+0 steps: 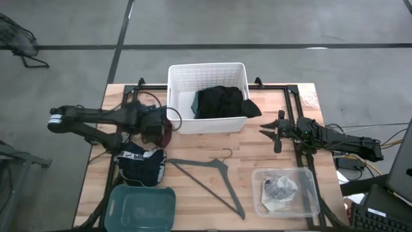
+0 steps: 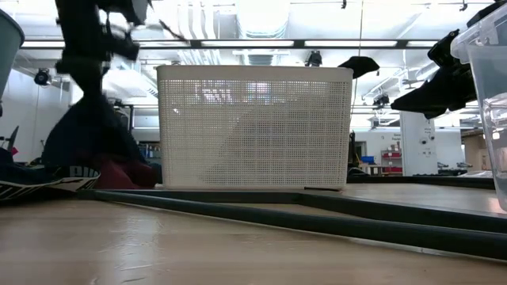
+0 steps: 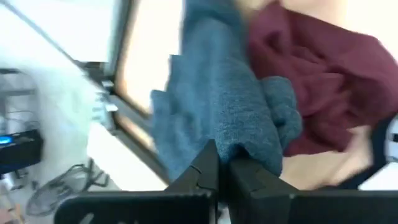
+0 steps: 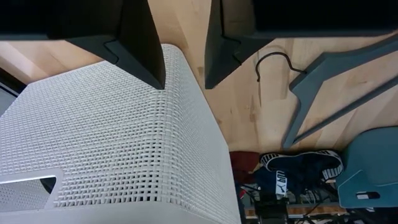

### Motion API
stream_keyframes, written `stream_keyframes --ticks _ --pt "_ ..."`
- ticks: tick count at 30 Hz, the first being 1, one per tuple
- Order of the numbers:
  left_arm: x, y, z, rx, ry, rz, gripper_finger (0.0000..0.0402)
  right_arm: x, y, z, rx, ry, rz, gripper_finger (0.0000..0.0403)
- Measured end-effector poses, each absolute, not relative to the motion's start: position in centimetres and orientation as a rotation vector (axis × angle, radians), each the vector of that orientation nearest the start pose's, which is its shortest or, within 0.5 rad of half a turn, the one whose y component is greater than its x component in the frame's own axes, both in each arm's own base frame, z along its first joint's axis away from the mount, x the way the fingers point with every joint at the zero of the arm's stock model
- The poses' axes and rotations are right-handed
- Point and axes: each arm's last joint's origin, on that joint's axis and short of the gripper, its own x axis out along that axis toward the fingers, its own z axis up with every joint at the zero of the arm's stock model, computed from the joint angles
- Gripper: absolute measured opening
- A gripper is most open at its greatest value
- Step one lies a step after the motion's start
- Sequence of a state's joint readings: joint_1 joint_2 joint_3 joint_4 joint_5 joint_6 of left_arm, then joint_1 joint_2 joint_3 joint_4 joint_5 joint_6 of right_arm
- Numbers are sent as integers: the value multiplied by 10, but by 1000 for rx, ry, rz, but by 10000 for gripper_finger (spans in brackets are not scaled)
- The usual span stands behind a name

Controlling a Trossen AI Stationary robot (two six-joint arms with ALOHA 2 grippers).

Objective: Pick & Place Cloths
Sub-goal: Put the dark blue shorts into the dark green bin

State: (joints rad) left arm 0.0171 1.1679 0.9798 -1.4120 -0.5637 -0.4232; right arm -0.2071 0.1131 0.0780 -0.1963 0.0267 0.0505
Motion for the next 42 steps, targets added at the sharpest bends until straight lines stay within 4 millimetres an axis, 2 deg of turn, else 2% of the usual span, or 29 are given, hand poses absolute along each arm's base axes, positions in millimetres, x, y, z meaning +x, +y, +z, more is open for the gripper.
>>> stream_keyframes --ticks 7,12,16,21,26,31,38,42 --pt "147 14 328 156 1218 873 7 96 -21 163 70 225 -238 131" --pt "134 10 363 130 1037 857 7 96 -21 162 70 225 -238 146" --pt "124 7 388 82 938 808 7 97 -21 162 70 226 -238 156" --pt "108 4 414 -64 886 650 7 97 -21 162 70 226 -239 169" --pt "98 0 429 -233 866 488 7 97 -21 162 71 225 -239 181" --pt "94 -5 433 -390 883 359 8 97 -21 162 71 225 -239 192" --pt "102 -14 434 -508 892 225 8 97 -21 162 70 225 -239 201" --pt "111 -25 441 -576 853 38 8 97 -21 162 71 225 -238 195"
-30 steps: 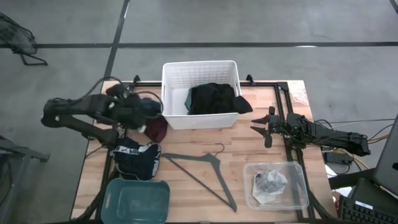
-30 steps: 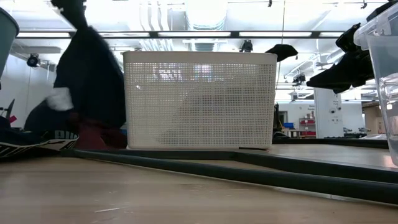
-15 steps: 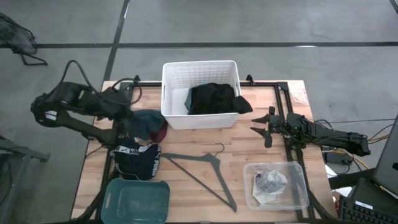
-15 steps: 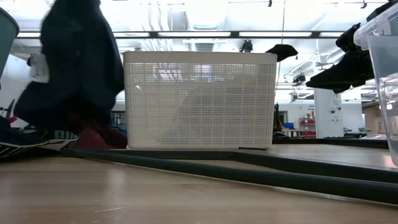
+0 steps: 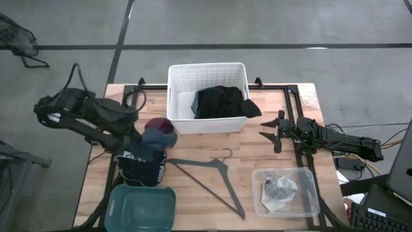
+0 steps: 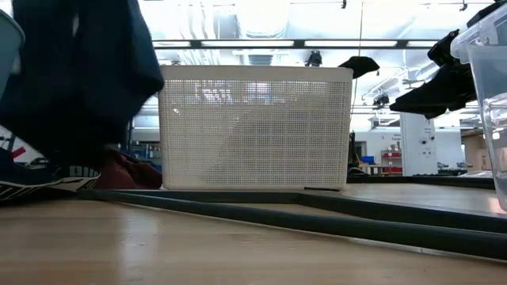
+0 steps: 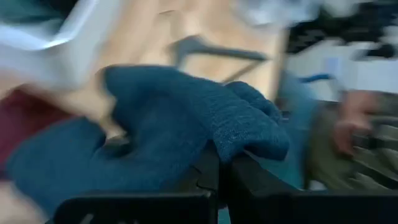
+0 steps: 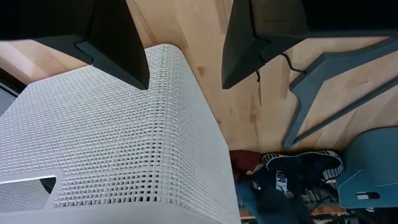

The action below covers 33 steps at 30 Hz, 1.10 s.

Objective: Pick & Place Cloths
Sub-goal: Put the dark blue shorts into the dark green bin

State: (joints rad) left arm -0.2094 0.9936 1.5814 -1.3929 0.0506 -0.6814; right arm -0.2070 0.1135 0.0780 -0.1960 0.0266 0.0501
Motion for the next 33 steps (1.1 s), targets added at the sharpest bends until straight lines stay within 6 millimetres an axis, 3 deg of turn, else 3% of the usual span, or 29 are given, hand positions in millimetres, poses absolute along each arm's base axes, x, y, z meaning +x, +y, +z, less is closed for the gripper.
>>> stream_keyframes --ticks 8,18,26,33 --pt "119 -53 456 -626 741 -236 7 97 -21 162 71 225 -239 172" --pt "131 -118 445 -783 882 -333 9 97 -21 162 70 225 -238 140" --pt "120 -162 437 -848 918 -305 10 97 -21 162 71 225 -239 115" --pt "108 -179 445 -892 844 -322 7 97 -21 162 71 225 -238 92"
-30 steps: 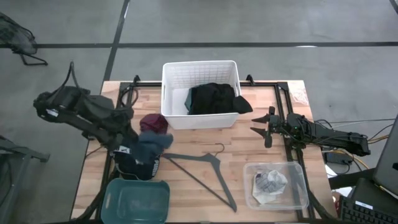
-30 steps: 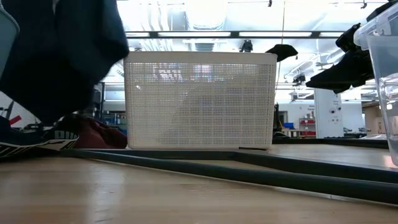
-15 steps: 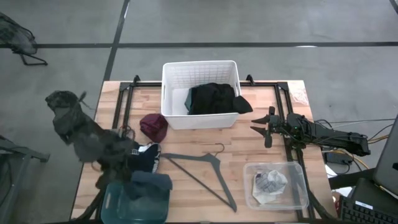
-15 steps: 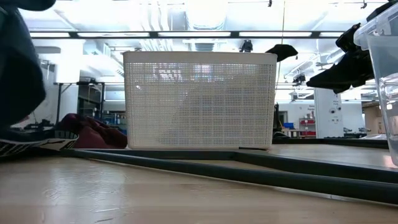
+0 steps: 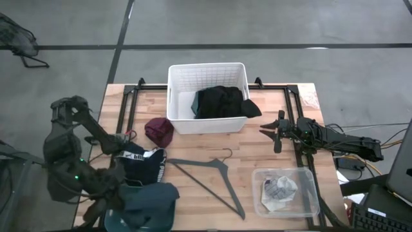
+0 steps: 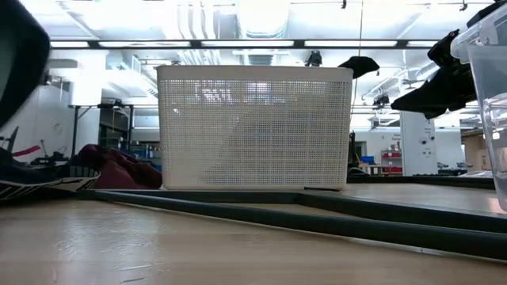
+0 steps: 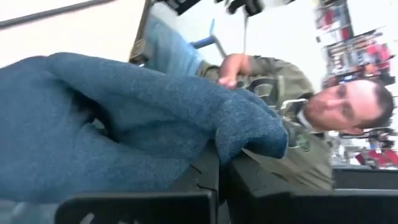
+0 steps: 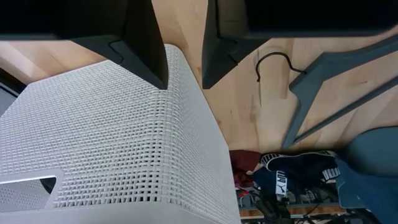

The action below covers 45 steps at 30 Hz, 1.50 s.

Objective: Pick & Place Cloths
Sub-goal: Put the dark blue shorts into the dark green bin

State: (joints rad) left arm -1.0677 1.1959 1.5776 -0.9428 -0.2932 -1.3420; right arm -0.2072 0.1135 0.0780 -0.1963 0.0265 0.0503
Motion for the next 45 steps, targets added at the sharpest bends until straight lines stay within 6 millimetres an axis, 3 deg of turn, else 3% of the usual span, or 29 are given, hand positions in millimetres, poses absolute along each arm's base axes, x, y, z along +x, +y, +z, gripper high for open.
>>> stream_keyframes --ticks 9,12,16,24,30,34,39,45 --pt "107 -181 473 -880 674 -493 9 97 -21 162 71 225 -239 61" --pt "105 -180 476 -925 681 -488 9 97 -21 162 70 225 -238 53" --pt "104 -178 470 -813 693 -471 11 97 -21 162 70 225 -239 44" --pt "110 -186 423 -677 785 -290 12 97 -21 162 71 225 -238 40" --pt "115 -194 372 -637 856 -145 11 97 -21 162 70 225 -238 55" --pt "118 -203 333 -693 945 -136 15 97 -21 162 71 226 -238 68" --pt "121 -218 288 -863 1027 -251 15 97 -21 162 71 225 -239 86" --pt "120 -212 247 -944 1059 -179 19 97 -21 162 70 226 -238 105"
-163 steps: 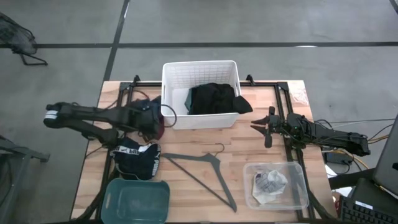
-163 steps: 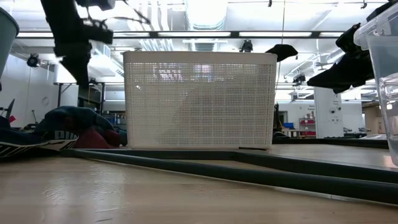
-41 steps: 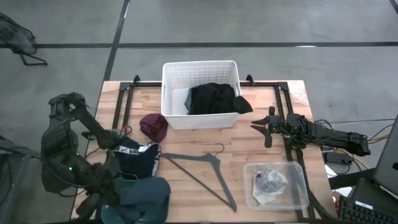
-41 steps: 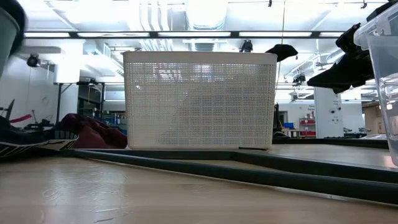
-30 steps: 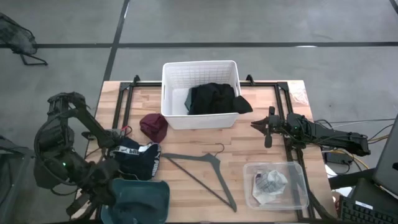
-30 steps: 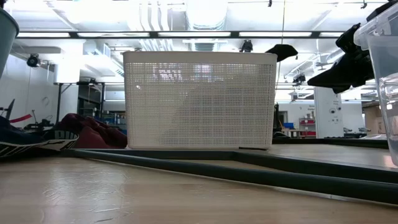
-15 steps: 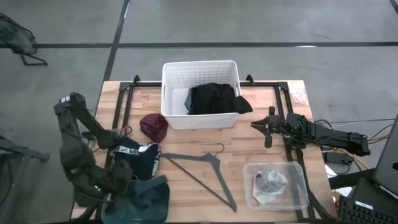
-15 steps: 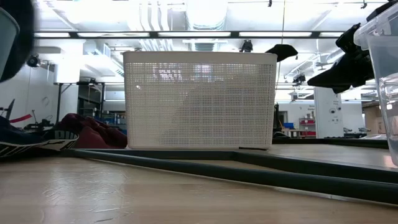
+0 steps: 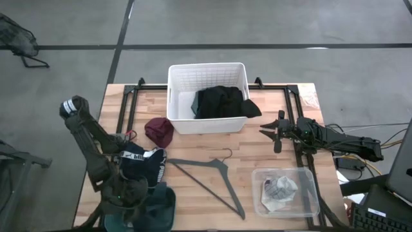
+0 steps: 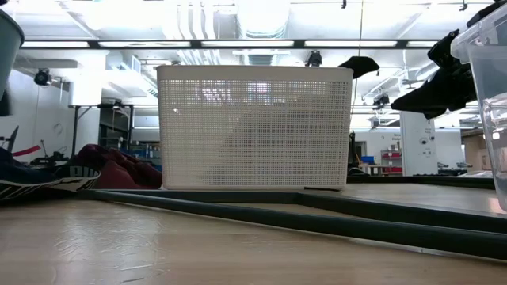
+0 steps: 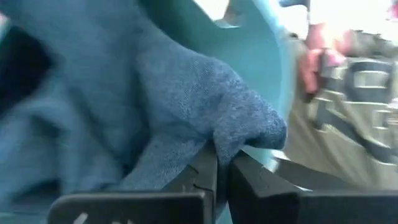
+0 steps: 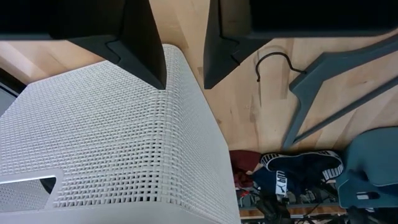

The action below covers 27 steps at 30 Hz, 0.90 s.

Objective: Pick & Place Cloths
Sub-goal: Put the dark blue shorts into the dark green bin, then put the dark blue boxer into the dark green bin

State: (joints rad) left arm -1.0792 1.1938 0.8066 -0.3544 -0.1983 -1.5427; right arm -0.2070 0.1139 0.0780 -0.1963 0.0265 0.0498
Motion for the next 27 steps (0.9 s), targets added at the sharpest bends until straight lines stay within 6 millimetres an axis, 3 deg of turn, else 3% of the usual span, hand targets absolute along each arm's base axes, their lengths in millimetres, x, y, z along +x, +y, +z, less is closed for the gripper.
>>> stream_keyframes --ticks 8,13,22,27 --pt "122 -195 216 -907 927 8 38 97 -21 162 71 226 -239 128" --pt "124 -194 217 -863 844 21 76 97 -21 162 70 226 -238 143" --pt "128 -195 222 -682 707 -42 179 97 -21 162 71 226 -238 166" --pt "130 -193 222 -639 671 -29 191 97 -21 162 71 226 -238 178"
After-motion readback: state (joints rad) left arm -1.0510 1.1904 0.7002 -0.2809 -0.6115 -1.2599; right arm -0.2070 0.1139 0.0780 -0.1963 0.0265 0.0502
